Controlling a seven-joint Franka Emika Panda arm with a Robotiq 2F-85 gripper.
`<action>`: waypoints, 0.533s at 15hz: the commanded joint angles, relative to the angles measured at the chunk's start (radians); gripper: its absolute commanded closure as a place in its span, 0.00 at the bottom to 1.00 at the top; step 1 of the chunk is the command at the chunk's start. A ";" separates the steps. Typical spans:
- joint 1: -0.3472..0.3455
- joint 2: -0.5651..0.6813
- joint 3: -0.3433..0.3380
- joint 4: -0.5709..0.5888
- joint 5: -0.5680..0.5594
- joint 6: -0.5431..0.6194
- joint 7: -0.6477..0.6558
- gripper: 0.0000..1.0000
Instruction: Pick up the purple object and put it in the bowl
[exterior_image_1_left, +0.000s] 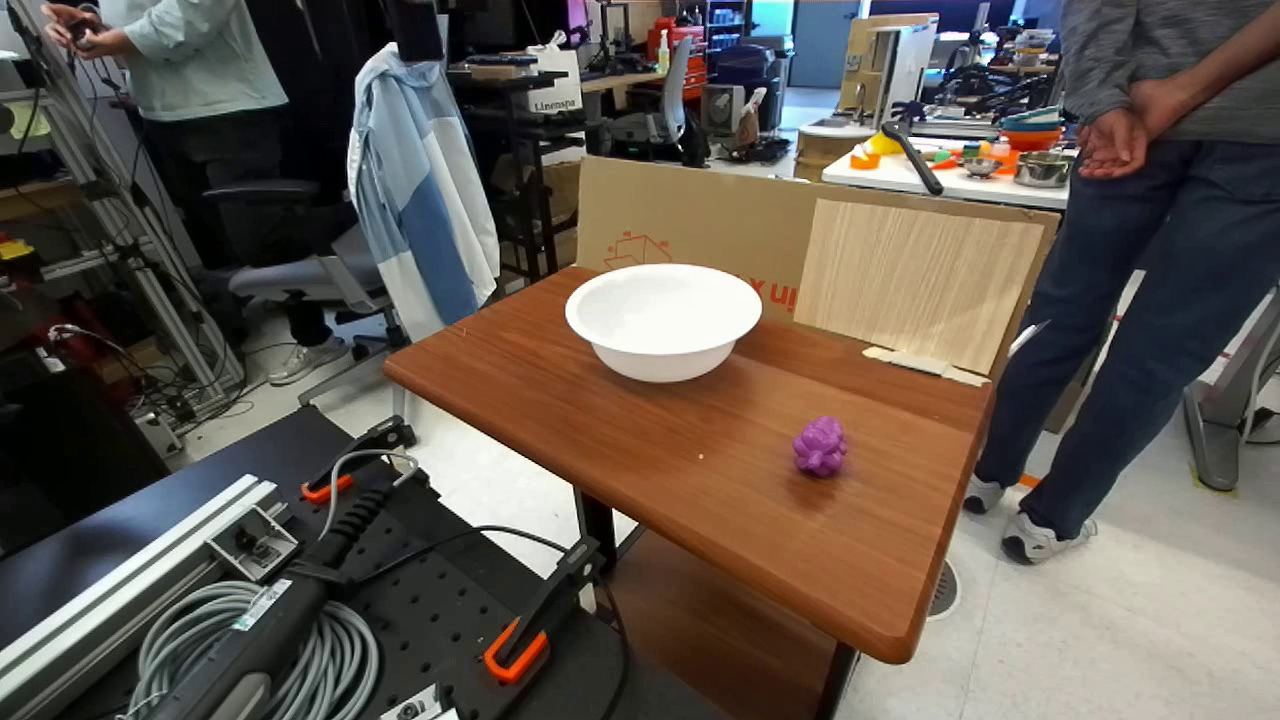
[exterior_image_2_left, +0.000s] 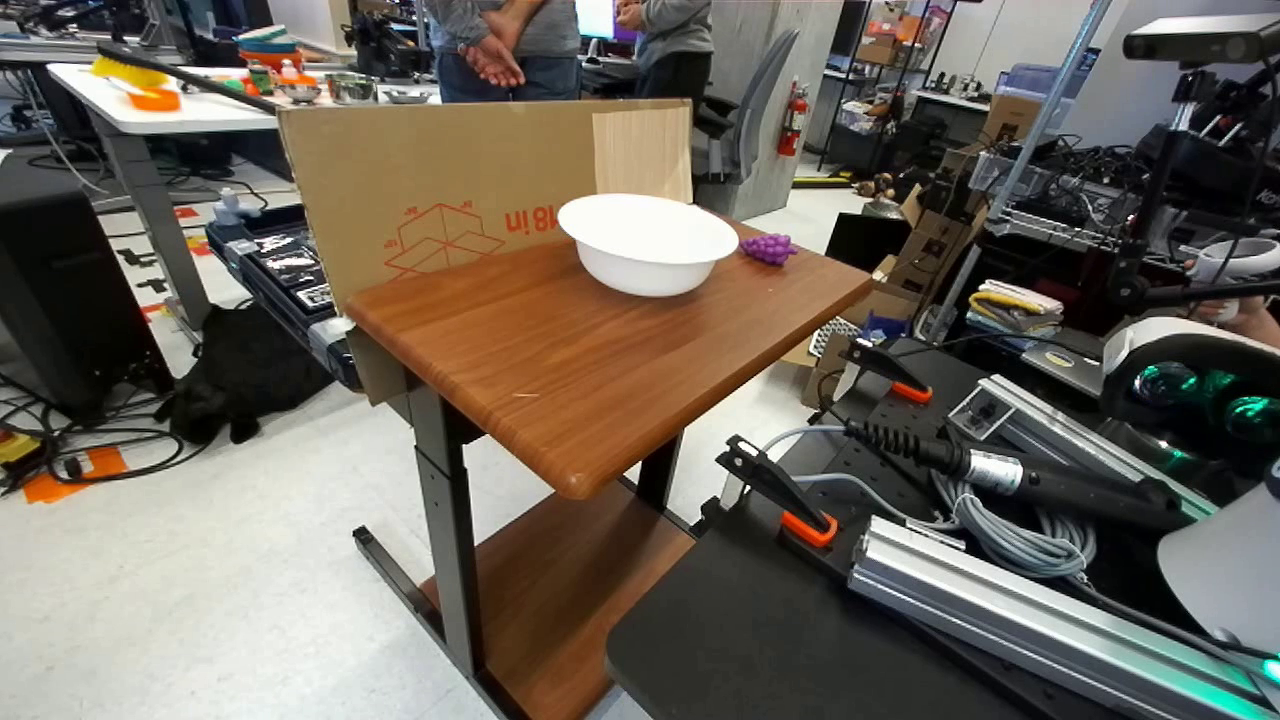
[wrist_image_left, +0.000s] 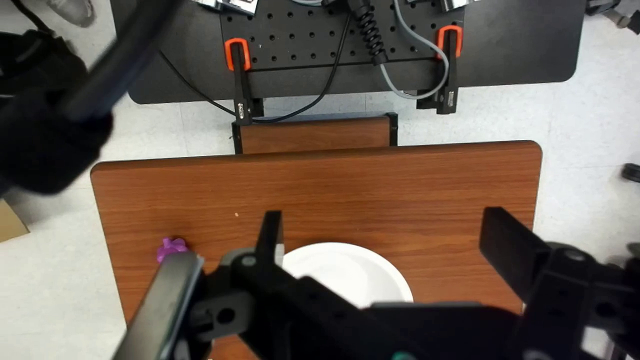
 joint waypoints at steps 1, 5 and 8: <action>-0.039 0.090 -0.048 0.067 -0.050 0.010 -0.023 0.00; -0.105 0.251 -0.142 0.162 -0.075 0.055 -0.039 0.00; -0.141 0.386 -0.214 0.236 -0.038 0.150 -0.066 0.00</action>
